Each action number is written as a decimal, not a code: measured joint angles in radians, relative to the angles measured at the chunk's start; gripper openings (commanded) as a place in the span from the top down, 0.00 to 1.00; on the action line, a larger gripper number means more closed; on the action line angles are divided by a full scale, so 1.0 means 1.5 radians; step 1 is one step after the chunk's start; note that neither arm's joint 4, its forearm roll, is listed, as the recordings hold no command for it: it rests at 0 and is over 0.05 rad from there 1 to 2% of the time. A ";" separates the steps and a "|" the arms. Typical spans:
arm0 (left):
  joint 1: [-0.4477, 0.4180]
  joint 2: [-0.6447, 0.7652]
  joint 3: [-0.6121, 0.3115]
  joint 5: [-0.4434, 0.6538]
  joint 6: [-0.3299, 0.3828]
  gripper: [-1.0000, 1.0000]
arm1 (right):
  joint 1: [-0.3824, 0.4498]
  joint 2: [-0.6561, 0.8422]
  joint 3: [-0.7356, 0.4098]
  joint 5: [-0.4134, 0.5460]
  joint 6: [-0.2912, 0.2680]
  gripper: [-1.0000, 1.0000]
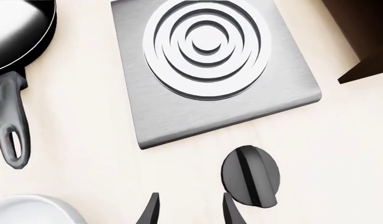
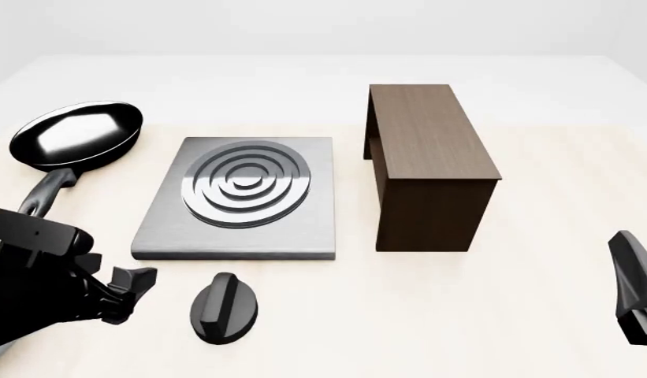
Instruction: Turn on the stove.
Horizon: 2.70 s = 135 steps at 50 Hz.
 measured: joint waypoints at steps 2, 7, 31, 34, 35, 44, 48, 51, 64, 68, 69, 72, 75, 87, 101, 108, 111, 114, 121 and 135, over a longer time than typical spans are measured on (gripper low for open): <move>-0.003 0.007 0.002 -0.007 -0.002 0.00 | 0.000 0.000 0.000 0.000 0.000 0.00; -0.010 0.025 0.008 -0.026 -0.006 0.00 | 0.000 0.000 0.000 0.000 0.000 0.00; -0.035 0.089 0.022 -0.090 -0.024 0.00 | 0.000 0.000 0.000 0.000 0.000 0.00; -0.037 0.101 0.025 -0.103 -0.026 0.00 | 0.000 0.000 0.000 0.000 0.000 0.00; -0.038 0.105 0.026 -0.108 -0.027 0.00 | 0.000 0.000 0.000 0.000 0.000 0.00; -0.044 0.136 0.037 -0.142 -0.036 0.00 | 0.000 0.000 0.000 0.000 0.000 0.00; -0.046 0.152 0.042 -0.159 -0.040 0.00 | 0.000 0.000 0.000 0.000 0.000 0.00; -0.046 0.166 0.046 -0.174 -0.041 0.00 | 0.000 0.000 0.000 0.000 0.000 0.00; -0.046 0.226 0.062 -0.234 -0.052 0.00 | 0.000 0.000 0.000 0.000 0.000 0.00; -0.047 0.241 0.066 -0.249 -0.055 0.00 | 0.000 0.000 0.000 0.000 0.000 0.00; -0.047 0.244 0.067 -0.252 -0.056 0.00 | 0.000 0.000 0.000 0.000 0.000 0.00; -0.051 0.251 0.070 -0.259 -0.060 0.00 | 0.000 0.000 0.000 0.000 0.000 0.00; -0.054 0.260 0.073 -0.269 -0.063 0.00 | 0.000 0.000 0.000 0.000 0.000 0.00; -0.078 0.290 0.081 -0.297 -0.086 0.00 | 0.000 0.000 0.000 0.000 0.000 0.00; -0.111 0.314 0.088 -0.321 -0.112 0.00 | 0.000 0.000 0.000 0.000 0.000 0.00; -0.128 0.320 0.086 -0.325 -0.123 0.00 | 0.000 0.000 0.000 0.000 0.000 0.00; -0.136 0.324 0.085 -0.327 -0.128 0.00 | 0.000 0.000 0.000 0.000 0.000 0.00; -0.142 0.328 0.082 -0.328 -0.132 0.00 | 0.000 0.000 0.000 0.000 0.000 0.00; -0.158 0.333 0.074 -0.326 -0.141 0.00 | 0.000 0.000 0.000 0.000 0.000 0.00; -0.175 0.335 0.048 -0.311 -0.151 0.00 | 0.000 0.000 0.000 0.000 0.000 0.00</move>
